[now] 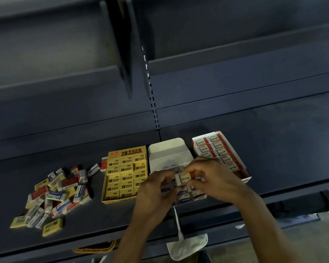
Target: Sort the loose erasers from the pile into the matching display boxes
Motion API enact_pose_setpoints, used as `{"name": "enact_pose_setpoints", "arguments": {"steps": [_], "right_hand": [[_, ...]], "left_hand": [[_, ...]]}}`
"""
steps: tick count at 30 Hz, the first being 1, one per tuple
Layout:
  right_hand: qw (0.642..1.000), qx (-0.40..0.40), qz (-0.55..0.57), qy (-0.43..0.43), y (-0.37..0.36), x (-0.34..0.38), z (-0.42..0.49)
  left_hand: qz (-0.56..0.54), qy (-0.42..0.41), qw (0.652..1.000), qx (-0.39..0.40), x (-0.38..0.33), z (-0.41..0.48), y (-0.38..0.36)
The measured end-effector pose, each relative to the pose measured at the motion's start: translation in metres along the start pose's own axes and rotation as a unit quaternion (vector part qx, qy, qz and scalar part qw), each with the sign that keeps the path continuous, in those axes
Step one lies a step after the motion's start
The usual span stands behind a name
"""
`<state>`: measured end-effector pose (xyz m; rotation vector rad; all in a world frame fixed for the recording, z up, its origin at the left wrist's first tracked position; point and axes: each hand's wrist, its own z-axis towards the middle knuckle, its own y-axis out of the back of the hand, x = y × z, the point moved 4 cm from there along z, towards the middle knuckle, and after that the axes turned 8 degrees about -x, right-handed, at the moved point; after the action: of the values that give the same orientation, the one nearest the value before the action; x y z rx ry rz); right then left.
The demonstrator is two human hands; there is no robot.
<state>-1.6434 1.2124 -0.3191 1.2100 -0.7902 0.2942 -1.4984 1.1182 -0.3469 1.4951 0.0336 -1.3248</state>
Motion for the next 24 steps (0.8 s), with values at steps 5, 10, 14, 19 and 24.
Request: {"name": "enact_pose_setpoints", "arguments": {"steps": [5, 10, 14, 19, 24], "right_hand": [[0.998, 0.002, -0.035, -0.056, 0.042, -0.026, -0.009], [0.992, 0.022, -0.04, -0.118, 0.056, -0.056, -0.02], [0.99, 0.062, -0.04, -0.118, 0.052, -0.068, -0.023], [0.986, 0.118, -0.058, -0.106, 0.046, -0.069, -0.016], [0.982, 0.144, -0.047, -0.115, 0.043, -0.067, -0.011]], "left_hand": [[0.106, -0.033, 0.993, -0.031, 0.001, -0.001, -0.003], [0.124, -0.042, 0.99, -0.056, 0.001, -0.004, -0.009], [0.118, -0.042, 0.99, -0.065, 0.001, -0.006, -0.013], [0.124, -0.046, 0.988, -0.08, 0.001, -0.009, -0.017], [0.124, -0.043, 0.988, -0.085, 0.0, -0.011, -0.021]]}}
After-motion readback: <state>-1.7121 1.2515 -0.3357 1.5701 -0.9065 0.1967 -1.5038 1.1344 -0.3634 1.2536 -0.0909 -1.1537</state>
